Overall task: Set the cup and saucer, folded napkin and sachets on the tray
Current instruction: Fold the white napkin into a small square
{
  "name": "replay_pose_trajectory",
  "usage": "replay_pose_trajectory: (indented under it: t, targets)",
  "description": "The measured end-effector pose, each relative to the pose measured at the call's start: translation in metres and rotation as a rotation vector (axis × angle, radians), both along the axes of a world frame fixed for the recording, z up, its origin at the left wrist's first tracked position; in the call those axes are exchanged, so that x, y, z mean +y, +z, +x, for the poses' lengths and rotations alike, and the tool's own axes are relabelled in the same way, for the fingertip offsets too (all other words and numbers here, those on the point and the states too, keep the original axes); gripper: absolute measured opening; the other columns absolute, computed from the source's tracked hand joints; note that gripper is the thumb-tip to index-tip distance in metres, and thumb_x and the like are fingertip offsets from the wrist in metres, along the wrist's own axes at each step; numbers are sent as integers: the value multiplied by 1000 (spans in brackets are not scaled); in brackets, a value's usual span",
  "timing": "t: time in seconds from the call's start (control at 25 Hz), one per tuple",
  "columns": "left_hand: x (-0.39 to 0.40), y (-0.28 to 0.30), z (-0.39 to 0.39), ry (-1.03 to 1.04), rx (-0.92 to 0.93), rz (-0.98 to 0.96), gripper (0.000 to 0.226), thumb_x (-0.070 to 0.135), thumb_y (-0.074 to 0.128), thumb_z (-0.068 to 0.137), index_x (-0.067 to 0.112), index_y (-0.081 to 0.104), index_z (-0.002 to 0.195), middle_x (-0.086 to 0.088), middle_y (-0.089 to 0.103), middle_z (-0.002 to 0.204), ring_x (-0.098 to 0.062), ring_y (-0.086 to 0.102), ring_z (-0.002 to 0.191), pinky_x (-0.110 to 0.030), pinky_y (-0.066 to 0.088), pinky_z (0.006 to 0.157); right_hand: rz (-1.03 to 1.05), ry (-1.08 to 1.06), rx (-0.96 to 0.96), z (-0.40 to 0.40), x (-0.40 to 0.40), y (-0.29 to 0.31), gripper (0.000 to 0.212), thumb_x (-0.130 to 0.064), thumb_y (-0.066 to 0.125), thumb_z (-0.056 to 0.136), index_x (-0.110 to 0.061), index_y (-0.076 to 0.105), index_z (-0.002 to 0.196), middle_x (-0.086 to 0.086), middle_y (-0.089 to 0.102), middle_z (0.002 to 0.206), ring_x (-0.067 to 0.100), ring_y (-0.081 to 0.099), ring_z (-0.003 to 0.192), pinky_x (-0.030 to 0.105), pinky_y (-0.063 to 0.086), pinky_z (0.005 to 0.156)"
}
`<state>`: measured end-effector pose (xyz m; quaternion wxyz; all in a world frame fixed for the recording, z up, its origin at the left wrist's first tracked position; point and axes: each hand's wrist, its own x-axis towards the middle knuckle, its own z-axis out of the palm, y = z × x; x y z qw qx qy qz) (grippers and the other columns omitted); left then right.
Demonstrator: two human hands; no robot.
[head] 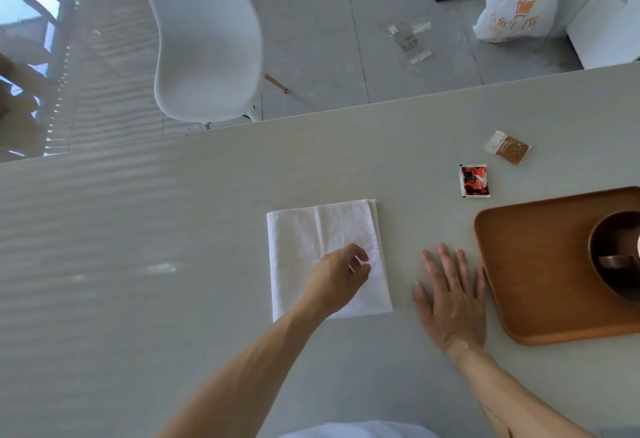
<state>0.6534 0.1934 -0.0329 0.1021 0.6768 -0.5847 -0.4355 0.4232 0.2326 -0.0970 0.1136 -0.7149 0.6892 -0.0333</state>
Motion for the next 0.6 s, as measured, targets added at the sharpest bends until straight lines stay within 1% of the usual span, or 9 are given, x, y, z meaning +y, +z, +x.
replay_pose_trajectory:
  t: [0.08,0.12,0.16,0.2,0.28,0.36,0.44,0.52,0.6]
  targets:
    - [15,-6,17,17,-88,-333,7,26,55,96,23,61,99,10,65,91,-11,61,78,-33,53,58,-107,-116,-129,11,-8,8,55,-42,40,89,-21,52,138,9,46,149,32,35,141,53,23,115]
    - [22,-10,24,9,-149,-453,8,23,56,95,22,62,101,8,66,96,-13,61,83,-33,52,59,-176,-161,-210,24,-14,13,50,-35,43,88,-16,57,132,12,53,141,35,42,135,53,30,112]
    - [24,-14,28,1,-215,-520,13,21,56,94,20,62,106,4,66,104,-16,61,93,-34,53,67,-232,-140,-277,41,-21,19,46,-26,45,88,-14,57,131,12,56,137,35,46,132,52,35,109]
    - [26,-19,31,-10,-286,-552,20,22,56,94,19,62,113,1,64,114,-20,59,106,-36,53,79,-255,-50,-310,63,-27,25,45,-21,45,89,-14,54,132,10,55,138,32,45,133,51,36,109]
    - [28,-27,33,-39,-412,-549,36,26,50,96,16,55,130,-5,56,136,-26,49,130,-41,46,102,-220,203,-266,109,-33,34,46,-18,41,93,-16,48,139,6,48,146,28,36,141,50,31,114]
    - [26,-34,36,-85,-472,-484,48,26,44,98,12,44,144,-10,41,153,-29,33,144,-45,33,115,-144,347,-188,135,-41,32,48,-21,37,96,-15,44,144,5,43,151,28,30,145,52,29,116]
    - [27,-42,43,-127,-490,-415,54,27,40,100,11,33,150,-11,26,160,-27,21,149,-48,27,118,-59,382,-118,142,-45,24,51,-24,33,97,-11,40,146,8,39,154,29,29,145,52,29,116]
    - [29,-52,55,-150,-477,-379,56,34,36,102,9,28,152,-10,20,161,-24,19,149,-48,27,118,-16,397,-56,139,-42,11,53,-27,33,98,-9,35,148,8,30,158,28,25,147,50,25,118]
    - [32,-58,72,-163,-496,-358,61,43,29,102,11,23,154,-8,17,162,-21,16,150,-45,23,120,-2,400,-26,134,-40,2,57,-32,33,99,-10,28,151,7,21,161,26,18,149,46,18,119]
